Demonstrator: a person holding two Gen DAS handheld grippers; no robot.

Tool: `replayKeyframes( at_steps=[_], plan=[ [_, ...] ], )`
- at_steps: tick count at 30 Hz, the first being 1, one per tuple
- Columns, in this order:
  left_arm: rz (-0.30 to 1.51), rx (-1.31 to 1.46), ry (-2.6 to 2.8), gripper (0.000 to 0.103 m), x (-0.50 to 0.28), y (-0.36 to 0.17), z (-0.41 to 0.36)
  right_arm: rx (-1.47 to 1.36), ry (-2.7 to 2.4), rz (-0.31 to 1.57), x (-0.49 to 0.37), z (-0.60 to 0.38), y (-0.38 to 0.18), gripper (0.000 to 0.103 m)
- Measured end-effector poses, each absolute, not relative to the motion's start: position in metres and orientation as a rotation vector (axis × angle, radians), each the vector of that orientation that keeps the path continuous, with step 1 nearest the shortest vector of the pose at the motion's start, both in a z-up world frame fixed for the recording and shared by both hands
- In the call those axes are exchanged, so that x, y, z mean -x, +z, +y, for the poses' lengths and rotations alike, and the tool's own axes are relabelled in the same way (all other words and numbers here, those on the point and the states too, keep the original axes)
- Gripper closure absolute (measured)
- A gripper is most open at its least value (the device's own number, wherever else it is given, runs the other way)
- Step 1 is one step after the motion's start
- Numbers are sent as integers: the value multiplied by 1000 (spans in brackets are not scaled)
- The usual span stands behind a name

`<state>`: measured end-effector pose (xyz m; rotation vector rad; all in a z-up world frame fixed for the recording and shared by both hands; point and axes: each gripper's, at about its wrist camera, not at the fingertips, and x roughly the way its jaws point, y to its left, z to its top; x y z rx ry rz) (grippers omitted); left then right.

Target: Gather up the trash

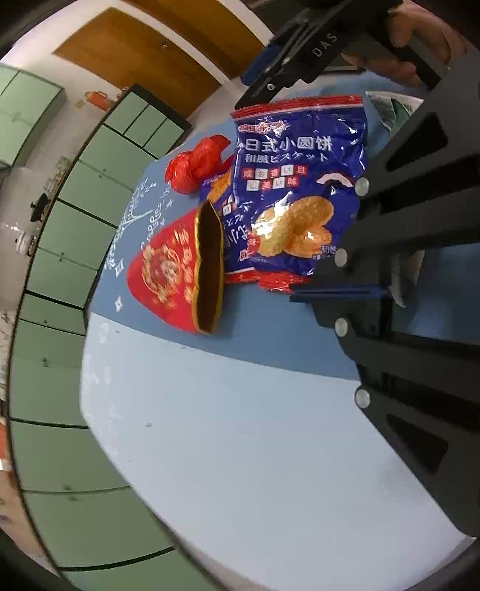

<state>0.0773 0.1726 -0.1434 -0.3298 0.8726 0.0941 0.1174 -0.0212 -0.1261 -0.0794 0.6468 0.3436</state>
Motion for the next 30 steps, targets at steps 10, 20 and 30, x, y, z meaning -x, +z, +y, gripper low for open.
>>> replayKeyframes(
  at_steps=[10, 20, 30],
  plan=[
    [724, 299, 205, 103, -55, -104, 196, 54, 343, 632, -117, -29, -119, 19],
    [787, 298, 298, 103, -40, -121, 230, 89, 422, 659, -110, -7, -127, 19],
    [816, 329, 230, 43, -44, -129, 224, 99, 419, 668, -109, -4, -132, 19]
  ],
)
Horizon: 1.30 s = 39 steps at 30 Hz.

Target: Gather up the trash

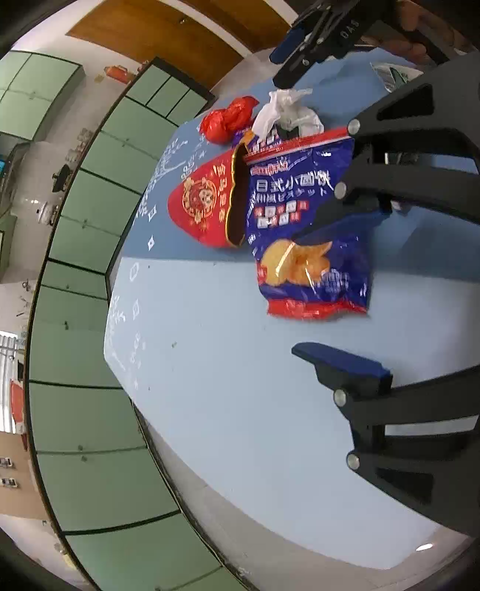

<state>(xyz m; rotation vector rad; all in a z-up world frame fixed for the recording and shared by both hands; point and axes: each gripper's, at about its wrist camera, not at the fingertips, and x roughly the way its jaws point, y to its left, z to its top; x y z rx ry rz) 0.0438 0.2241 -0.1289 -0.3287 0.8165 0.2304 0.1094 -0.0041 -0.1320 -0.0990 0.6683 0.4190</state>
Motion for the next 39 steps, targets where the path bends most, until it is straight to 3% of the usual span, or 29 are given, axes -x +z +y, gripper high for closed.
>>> replayKeyframes(
  at_steps=[1, 7, 8, 10, 11, 13, 16, 21, 24, 27, 29, 31, 39],
  plan=[
    [829, 332, 226, 36, -47, -131, 224, 100, 418, 670, -110, -4, -133, 19],
    [879, 334, 205, 32, -61, -144, 219, 108, 419, 675, -110, -1, -135, 19],
    [882, 314, 207, 37, -63, -145, 216, 107, 419, 676, -110, -2, -136, 19],
    [883, 263, 233, 64, -65, -145, 209, 106, 418, 679, -111, -2, -136, 19],
    [883, 240, 239, 66, -65, -146, 206, 105, 418, 681, -111, -1, -136, 19],
    [875, 217, 254, 81, -64, -145, 203, 106, 419, 681, -111, -1, -137, 19],
    [862, 215, 267, 92, -63, -143, 203, 110, 424, 682, -111, 0, -137, 19],
    [797, 231, 271, 98, -53, -129, 204, 119, 447, 686, -109, 4, -138, 24],
    [750, 248, 277, 98, -46, -115, 210, 123, 466, 706, -110, 8, -141, 35],
    [723, 253, 281, 99, -45, -107, 212, 126, 488, 746, -114, 13, -147, 55],
    [710, 256, 278, 99, -42, -103, 210, 123, 506, 771, -116, 14, -151, 74],
    [702, 248, 273, 99, -41, -100, 207, 118, 516, 783, -115, 14, -153, 84],
    [639, 230, 241, 100, -32, -74, 192, 66, 517, 686, -98, -7, -116, 89]
  ],
)
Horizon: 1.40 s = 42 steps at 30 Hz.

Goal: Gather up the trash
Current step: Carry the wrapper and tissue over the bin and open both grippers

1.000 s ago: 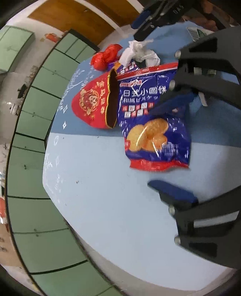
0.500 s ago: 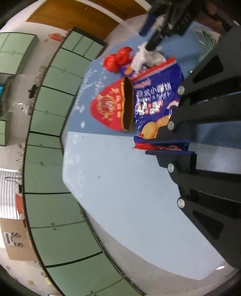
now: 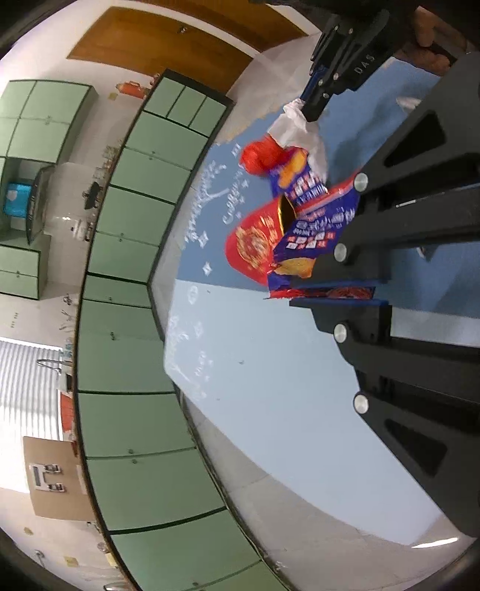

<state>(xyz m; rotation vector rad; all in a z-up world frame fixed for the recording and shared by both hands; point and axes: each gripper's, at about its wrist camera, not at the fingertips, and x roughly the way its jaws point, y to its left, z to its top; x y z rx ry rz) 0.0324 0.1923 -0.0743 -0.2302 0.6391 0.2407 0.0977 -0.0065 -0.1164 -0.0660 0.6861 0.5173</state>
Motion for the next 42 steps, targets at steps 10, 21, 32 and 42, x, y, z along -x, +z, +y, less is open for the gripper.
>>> replayKeyframes(
  at_steps=[10, 21, 32, 42],
  plan=[
    [506, 198, 139, 103, -22, -20, 157, 7, 483, 564, -71, -51, -59, 89],
    [473, 151, -77, 103, -43, -7, 80, -53, 309, 514, -52, -129, -46, 89],
    [566, 89, -390, 103, -89, -45, -47, -131, -32, 598, -34, -253, -86, 89],
    [689, -12, -529, 102, -119, -102, -140, -194, -184, 709, -25, -312, -147, 89]
  ],
)
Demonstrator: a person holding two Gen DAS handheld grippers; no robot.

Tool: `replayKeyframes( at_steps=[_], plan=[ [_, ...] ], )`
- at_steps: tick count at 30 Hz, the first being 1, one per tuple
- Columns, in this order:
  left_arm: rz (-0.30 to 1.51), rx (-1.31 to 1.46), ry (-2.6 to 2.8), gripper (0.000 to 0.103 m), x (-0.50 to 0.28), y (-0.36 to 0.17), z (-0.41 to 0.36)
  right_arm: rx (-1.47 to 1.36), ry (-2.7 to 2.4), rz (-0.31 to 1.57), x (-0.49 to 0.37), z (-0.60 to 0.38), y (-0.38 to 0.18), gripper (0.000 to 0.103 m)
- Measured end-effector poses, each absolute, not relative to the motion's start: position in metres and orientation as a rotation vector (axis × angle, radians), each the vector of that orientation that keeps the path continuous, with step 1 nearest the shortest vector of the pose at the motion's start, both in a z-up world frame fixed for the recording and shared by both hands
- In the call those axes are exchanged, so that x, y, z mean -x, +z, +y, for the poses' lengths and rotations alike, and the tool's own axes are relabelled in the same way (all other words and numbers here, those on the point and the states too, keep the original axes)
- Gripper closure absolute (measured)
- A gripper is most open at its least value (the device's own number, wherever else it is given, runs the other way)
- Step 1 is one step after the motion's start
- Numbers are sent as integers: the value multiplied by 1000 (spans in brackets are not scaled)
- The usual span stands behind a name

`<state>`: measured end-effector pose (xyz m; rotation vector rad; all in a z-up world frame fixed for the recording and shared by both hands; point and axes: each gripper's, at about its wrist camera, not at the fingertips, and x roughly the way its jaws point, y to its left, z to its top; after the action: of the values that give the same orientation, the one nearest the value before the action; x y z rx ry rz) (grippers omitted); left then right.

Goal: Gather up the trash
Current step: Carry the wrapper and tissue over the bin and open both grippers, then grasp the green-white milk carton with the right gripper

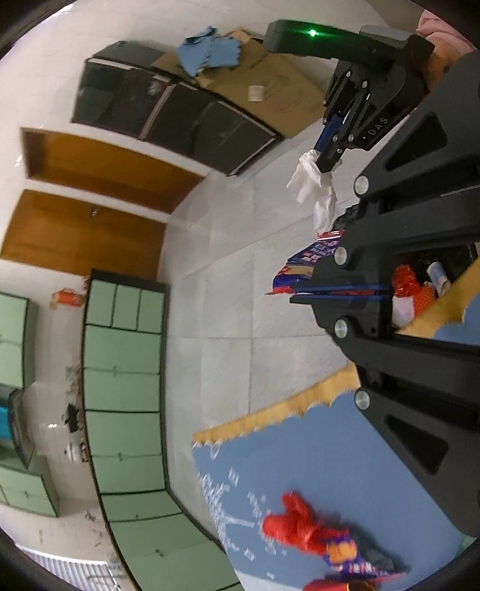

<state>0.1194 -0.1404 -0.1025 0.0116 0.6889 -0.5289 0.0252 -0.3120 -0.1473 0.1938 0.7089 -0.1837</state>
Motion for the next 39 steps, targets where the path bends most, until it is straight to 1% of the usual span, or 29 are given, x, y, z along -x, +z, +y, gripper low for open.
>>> replayKeyframes(
  at_steps=[2, 3, 4, 6, 7, 10, 11, 12, 14, 15, 16, 17, 18, 19, 20, 21, 23, 25, 29, 33, 39],
  plan=[
    [722, -23, -540, 101, -124, -113, -147, -189, -192, 718, -28, -315, -153, 88],
    [736, -30, -543, 99, -125, -118, -149, -190, -195, 720, -27, -317, -154, 88],
    [750, -41, -545, 99, -127, -122, -152, -194, -195, 722, -28, -320, -156, 85],
    [760, -55, -545, 99, -128, -125, -154, -196, -198, 724, -29, -324, -157, 83],
    [767, -62, -545, 98, -130, -127, -155, -195, -200, 723, -28, -325, -157, 78],
    [772, -63, -538, 97, -130, -127, -155, -194, -199, 717, -28, -327, -156, 74],
    [773, -61, -535, 97, -130, -127, -154, -195, -198, 715, -27, -324, -155, 71],
    [773, -60, -531, 95, -131, -127, -153, -195, -196, 711, -27, -323, -153, 70],
    [771, -59, -524, 90, -130, -126, -151, -193, -193, 701, -25, -321, -148, 64],
    [768, -59, -521, 84, -129, -125, -149, -192, -192, 697, -24, -321, -147, 62],
    [763, -58, -517, 80, -128, -123, -148, -186, -189, 688, -24, -319, -142, 58],
    [758, -55, -514, 77, -127, -122, -145, -184, -188, 682, -21, -318, -141, 53],
    [751, -53, -508, 72, -126, -119, -141, -180, -185, 671, -20, -316, -135, 50],
    [744, -51, -501, 68, -125, -116, -138, -178, -184, 662, -19, -314, -131, 41],
    [734, -47, -490, 66, -123, -113, -132, -175, -181, 650, -19, -311, -127, 35],
    [723, -43, -475, 63, -120, -109, -125, -171, -177, 633, -19, -308, -121, 32],
    [703, -32, -446, 58, -115, -102, -109, -163, -159, 603, -21, -299, -108, 21],
    [687, -17, -407, 54, -109, -95, -88, -156, -130, 578, -23, -288, -98, 17],
    [656, 11, -290, 51, -89, -86, -35, -132, 7, 561, -29, -253, -89, 16],
    [641, 34, -110, 51, -61, -86, 28, -110, 166, 567, -32, -211, -89, 16],
    [655, 89, 100, 51, -24, -95, 92, -51, 391, 570, -32, -144, -93, 16]
  ],
)
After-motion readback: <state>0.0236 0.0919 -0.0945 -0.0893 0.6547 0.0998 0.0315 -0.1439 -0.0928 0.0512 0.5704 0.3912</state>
